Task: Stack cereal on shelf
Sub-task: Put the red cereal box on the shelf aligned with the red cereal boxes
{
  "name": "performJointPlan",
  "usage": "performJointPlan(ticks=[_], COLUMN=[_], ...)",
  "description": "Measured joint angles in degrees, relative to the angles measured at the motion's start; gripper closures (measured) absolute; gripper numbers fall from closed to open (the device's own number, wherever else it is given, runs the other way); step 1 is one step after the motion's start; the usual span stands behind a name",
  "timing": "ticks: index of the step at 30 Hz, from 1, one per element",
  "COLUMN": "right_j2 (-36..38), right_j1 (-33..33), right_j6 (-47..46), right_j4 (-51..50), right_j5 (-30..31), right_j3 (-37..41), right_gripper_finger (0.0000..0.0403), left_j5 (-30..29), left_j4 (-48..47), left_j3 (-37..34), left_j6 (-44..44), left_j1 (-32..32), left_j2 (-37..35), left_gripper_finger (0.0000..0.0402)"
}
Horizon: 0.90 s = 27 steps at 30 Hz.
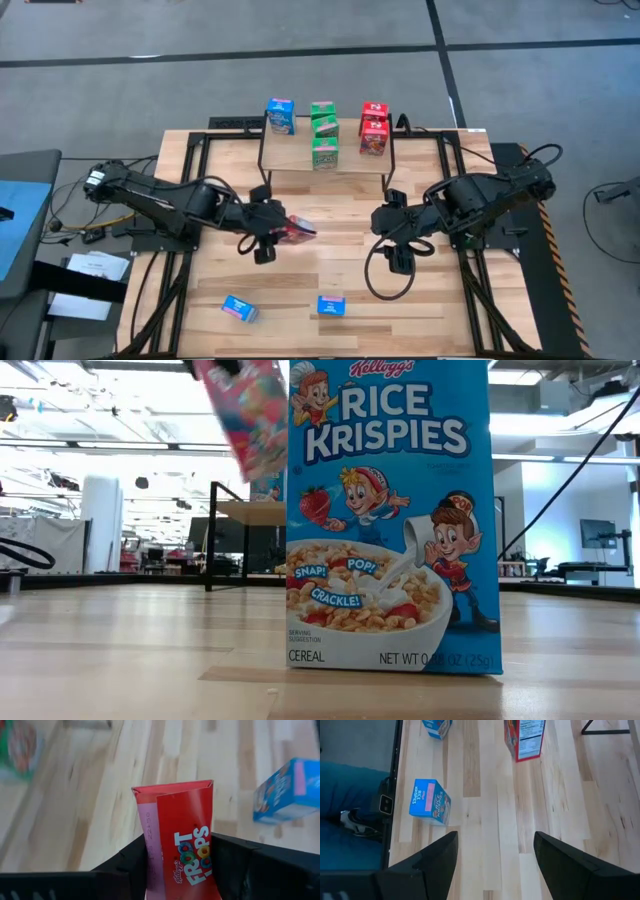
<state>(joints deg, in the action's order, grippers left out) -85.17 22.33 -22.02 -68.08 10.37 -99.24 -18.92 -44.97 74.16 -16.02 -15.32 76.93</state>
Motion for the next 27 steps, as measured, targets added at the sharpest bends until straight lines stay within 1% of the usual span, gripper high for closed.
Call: performJointPlan(ticks=[4,10,18,21,27], right_j2=[0.0,0.0,-0.5,-0.5,-0.5], right_j1=[0.0,0.0,-2.6,-3.8,-5.6], right_j6=[0.0,0.0,4.7,6.0,9.8], right_j4=[0.0,2.8,12.0,13.1,15.0], right_j5=[0.0,0.3,0.4,1.9,2.2], right_j3=[0.0,0.0,0.0,0.0,0.0], right_gripper_finger=[0.0117,0.0117,0.0116,0.0116,0.0116], left_j5=[-0.2,-0.5,-1.4,-1.5,-1.5], left_j4=[6.4,11.9,19.8,22.2,26.7], left_j3=[0.3,0.3,0.3,0.3,0.3], left_j6=[5.9,12.5,18.9,20.7,23.5], left_j1=[0.1,0.1,0.1,0.1,0.4], left_j2=[0.0,0.0,0.0,0.0,0.0], left_gripper_finger=[0.0246,0.0246,0.0246,0.0246,0.0246])
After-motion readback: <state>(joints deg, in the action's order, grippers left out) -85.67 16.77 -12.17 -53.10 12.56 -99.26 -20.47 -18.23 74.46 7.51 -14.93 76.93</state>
